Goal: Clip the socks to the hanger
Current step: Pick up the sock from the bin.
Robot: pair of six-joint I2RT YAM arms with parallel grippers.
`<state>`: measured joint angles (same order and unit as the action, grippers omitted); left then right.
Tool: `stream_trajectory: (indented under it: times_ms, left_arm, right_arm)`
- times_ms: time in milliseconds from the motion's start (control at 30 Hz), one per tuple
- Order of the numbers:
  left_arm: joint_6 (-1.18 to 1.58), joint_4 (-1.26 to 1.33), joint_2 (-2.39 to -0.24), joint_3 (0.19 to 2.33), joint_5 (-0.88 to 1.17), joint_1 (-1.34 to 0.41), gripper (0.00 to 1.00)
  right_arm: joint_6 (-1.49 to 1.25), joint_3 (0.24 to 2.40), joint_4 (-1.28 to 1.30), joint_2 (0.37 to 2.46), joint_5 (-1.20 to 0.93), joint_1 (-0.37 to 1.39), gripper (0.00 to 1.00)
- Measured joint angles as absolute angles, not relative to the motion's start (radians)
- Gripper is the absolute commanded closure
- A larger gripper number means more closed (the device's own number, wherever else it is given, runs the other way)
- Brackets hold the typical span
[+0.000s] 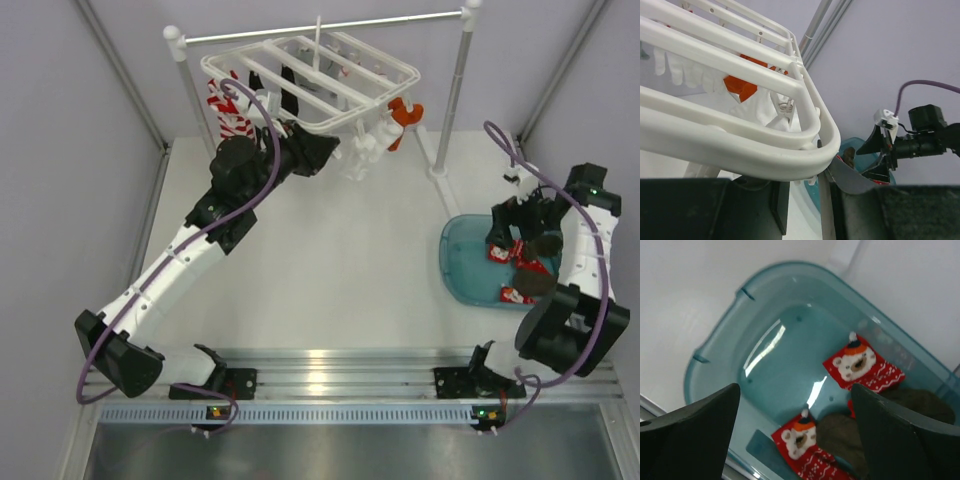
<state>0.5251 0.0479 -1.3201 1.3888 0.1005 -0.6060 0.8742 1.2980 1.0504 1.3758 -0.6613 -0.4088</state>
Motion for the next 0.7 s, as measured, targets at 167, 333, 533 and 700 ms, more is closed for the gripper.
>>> stream_trajectory:
  times_ms: [167, 333, 533, 700]
  left_arm:
    - [0.526, 0.051, -1.319, 1.38, 0.122, -0.603, 1.0]
    - [0.526, 0.05, -1.319, 1.375, 0.14, -0.595, 1.0]
    - [0.526, 0.051, -1.319, 1.374, 0.158, -0.586, 1.0]
    - [0.527, 0.051, -1.32, 1.374, 0.169, -0.574, 1.0]
  right_arm:
    - [1.076, 1.308, 1.135, 1.558, -0.59, -0.524, 0.27]
    - [1.332, 1.327, 1.166, 1.636, -0.568, -0.521, 0.28]
    - [1.576, 1.343, 1.131, 1.716, -0.517, -0.473, 0.28]
    - [1.669, 1.343, 1.046, 1.808, -0.457, -0.412, 0.28]
